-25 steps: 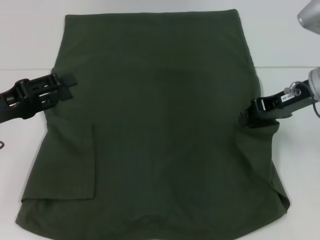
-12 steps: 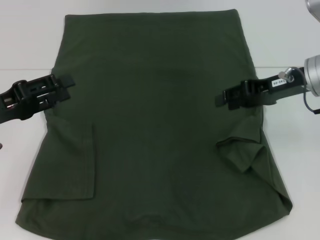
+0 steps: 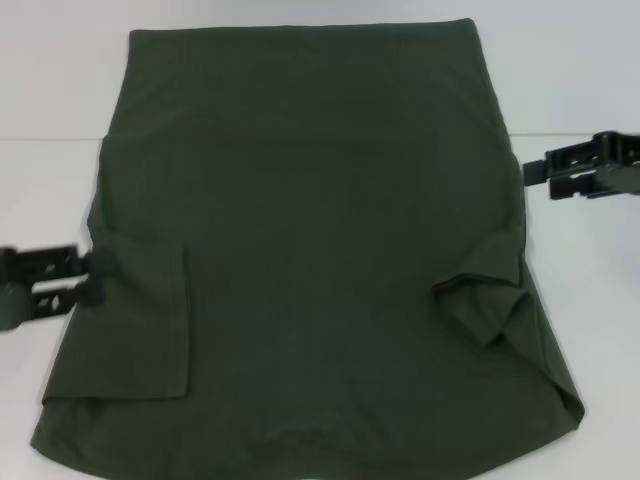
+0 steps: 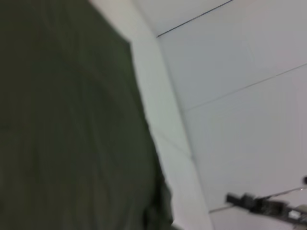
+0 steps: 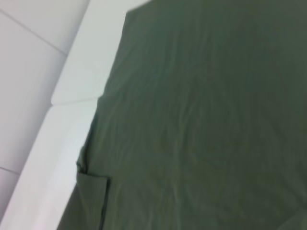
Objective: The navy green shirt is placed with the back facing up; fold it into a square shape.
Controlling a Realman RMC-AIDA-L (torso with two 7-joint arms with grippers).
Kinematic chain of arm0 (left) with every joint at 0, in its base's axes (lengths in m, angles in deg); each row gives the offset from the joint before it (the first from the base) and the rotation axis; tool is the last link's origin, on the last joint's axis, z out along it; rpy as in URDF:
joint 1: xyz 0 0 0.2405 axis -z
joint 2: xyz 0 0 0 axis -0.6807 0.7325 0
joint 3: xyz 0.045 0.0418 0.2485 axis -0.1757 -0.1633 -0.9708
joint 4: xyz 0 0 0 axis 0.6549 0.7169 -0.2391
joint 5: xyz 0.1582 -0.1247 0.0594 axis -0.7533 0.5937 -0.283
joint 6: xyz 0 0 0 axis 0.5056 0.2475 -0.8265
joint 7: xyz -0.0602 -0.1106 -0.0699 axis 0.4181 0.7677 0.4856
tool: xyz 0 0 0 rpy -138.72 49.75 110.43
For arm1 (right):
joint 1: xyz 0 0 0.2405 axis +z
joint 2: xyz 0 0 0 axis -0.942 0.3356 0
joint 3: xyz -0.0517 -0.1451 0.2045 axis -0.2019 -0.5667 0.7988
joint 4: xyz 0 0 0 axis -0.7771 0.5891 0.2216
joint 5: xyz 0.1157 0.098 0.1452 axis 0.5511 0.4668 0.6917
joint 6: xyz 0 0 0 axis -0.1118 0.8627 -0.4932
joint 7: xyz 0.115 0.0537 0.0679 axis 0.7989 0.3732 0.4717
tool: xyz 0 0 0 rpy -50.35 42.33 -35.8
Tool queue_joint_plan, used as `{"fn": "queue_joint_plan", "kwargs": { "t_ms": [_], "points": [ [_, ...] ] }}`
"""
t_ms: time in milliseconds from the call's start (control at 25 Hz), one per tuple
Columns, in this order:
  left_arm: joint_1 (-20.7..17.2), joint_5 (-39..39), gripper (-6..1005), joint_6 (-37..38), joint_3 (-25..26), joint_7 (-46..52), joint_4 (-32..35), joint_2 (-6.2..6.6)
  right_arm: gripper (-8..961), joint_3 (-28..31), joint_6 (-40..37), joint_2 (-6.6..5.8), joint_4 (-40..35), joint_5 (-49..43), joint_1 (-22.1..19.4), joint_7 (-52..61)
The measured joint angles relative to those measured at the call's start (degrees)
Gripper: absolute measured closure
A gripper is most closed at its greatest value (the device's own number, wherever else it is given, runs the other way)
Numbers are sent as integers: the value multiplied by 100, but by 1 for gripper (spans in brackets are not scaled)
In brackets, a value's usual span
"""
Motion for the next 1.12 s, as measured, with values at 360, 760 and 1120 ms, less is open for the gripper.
{"fn": "queue_joint_plan", "kwargs": {
  "t_ms": [360,760,1120],
  "points": [
    [-509,-1020,382,25,91,552,301,60,333,6,-69,-118,-4,45,126,71],
    [-601,-1522,383,-362,128,508,338,33,342,-9,-80,-110,9,31,159,86],
    [-565,-1813,383,-907,106,681,77,-59,350,5,-59,-103,40,48,154,86]
  ]
}}
